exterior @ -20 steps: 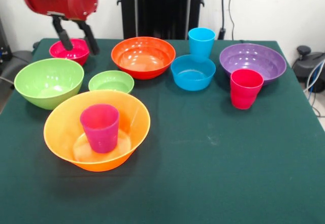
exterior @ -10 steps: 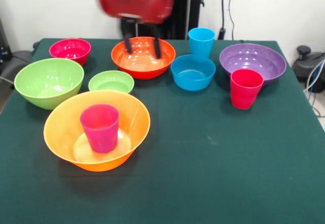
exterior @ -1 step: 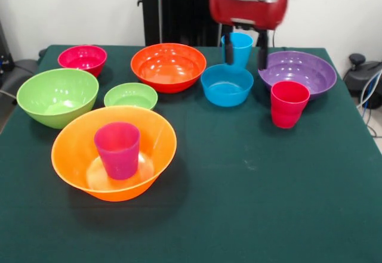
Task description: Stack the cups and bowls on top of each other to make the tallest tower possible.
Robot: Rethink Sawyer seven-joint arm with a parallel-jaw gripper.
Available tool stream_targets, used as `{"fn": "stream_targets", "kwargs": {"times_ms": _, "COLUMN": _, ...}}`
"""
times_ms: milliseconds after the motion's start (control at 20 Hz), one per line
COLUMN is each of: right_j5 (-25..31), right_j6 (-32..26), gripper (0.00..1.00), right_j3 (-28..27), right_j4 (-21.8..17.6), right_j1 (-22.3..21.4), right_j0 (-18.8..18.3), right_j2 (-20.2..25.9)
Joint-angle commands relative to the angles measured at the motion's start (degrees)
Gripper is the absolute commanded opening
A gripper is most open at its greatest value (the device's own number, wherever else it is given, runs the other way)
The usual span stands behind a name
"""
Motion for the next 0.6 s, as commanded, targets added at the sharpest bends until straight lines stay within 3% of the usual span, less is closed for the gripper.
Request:
{"fn": "stream_targets", "kwargs": {"times_ms": 50, "right_j5": -12.88, "right_j6": 10.78, "gripper": 1.0, "right_j3": 12.86, "right_j4": -5.36, "right_j1": 5.85, "right_j0": 3.58, "right_j2": -6.55}}
{"fn": "stream_targets", "kwargs": {"times_ms": 250, "right_j5": -19.17, "right_j6": 7.11, "gripper": 1.0, "right_j3": 15.84, "right_j4": -8.57, "right_j1": 8.25, "right_j0": 1.34, "right_j2": -7.4}}
{"fn": "stream_targets", "kwargs": {"times_ms": 600, "right_j5": -26.7, "right_j6": 2.53, "gripper": 1.0, "right_j3": 18.75, "right_j4": -15.94, "right_j1": 11.31, "right_j0": -7.07, "right_j2": -6.31}}
